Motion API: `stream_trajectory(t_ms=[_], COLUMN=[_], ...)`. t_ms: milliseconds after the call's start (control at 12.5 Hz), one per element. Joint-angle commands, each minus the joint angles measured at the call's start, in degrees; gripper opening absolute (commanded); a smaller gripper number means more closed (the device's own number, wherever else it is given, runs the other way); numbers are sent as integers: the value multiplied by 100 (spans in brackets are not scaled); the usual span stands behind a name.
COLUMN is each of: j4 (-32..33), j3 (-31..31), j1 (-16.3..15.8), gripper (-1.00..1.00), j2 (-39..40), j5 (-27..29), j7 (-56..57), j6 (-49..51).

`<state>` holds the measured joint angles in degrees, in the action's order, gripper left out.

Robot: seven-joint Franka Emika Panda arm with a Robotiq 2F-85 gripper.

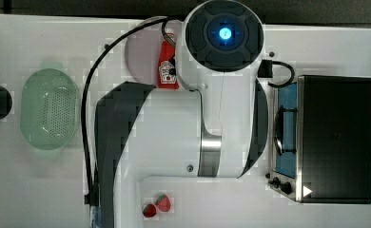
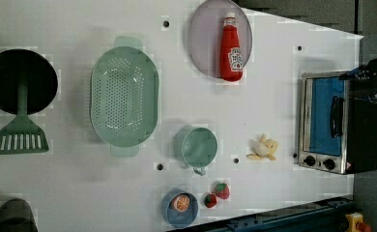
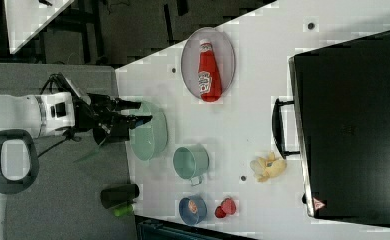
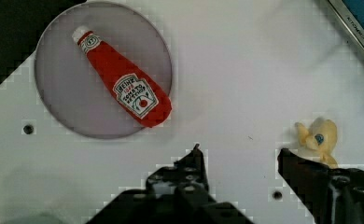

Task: Pick ketchup from plate and place it on table.

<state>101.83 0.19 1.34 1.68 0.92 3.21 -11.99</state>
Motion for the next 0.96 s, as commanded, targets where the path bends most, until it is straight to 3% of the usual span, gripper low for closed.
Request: stream_trajectory(t_ms=[80,240,960], j4=[76,75,44], j3=[347,383,780], j1=[578,573,434], gripper=[58,100,100], j2=[-937,-779,936], j5=[50,51,53], j7=[-426,-215,902], j6=[1020,987,-376])
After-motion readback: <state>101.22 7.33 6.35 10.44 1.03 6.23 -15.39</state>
